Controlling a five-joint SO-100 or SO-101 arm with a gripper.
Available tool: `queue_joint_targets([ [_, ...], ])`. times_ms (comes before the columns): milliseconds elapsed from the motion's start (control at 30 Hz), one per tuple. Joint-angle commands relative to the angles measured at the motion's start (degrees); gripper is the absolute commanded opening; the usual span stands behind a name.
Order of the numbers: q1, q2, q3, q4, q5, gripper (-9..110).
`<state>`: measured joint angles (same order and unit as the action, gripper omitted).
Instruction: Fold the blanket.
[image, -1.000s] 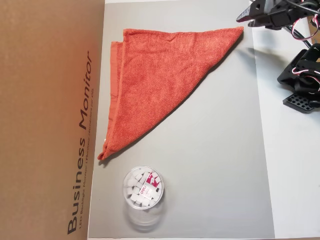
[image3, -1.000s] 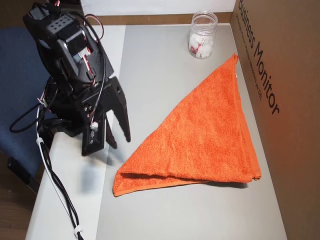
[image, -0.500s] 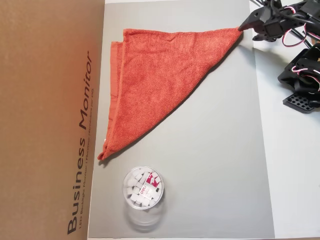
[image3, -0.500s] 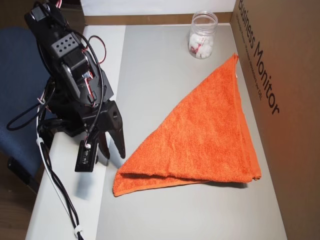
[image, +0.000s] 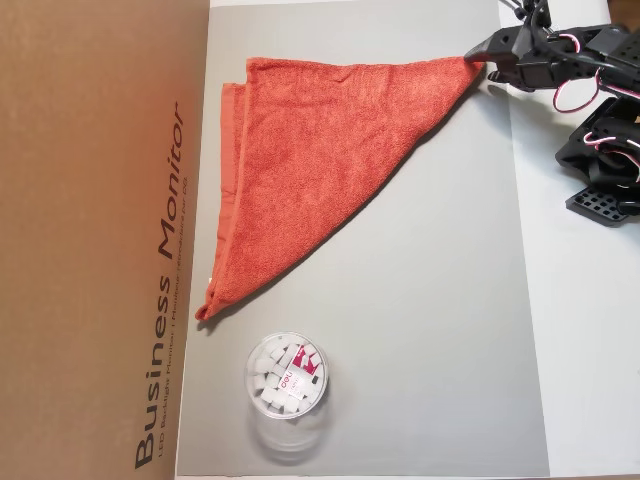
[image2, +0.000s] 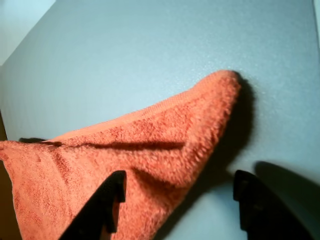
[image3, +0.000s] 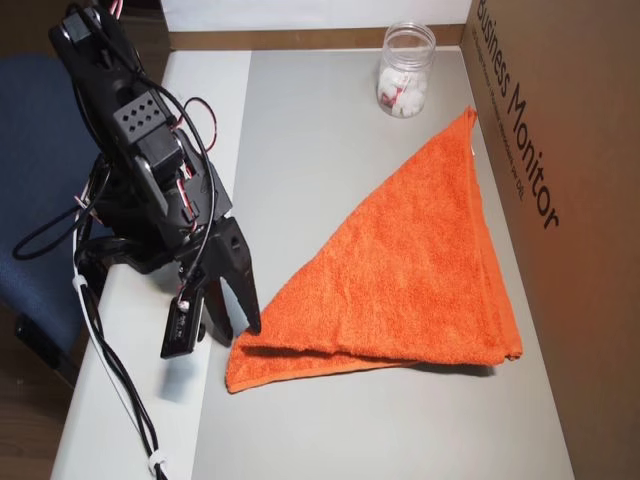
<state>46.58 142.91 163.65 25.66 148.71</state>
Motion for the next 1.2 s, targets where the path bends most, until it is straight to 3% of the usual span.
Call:
queue_joint_targets([
  [0,0.18,-3.6,-0.44,-5.36,-2.29,22],
  [433,-0.88,-14.24,-0.18,-21.27,-9.4,22],
  [1033,-2.55,-14.33,2.02,-21.27,-15.03,22],
  [1167,-2.37,-14.33,2.02,-21.01,-17.31,16],
])
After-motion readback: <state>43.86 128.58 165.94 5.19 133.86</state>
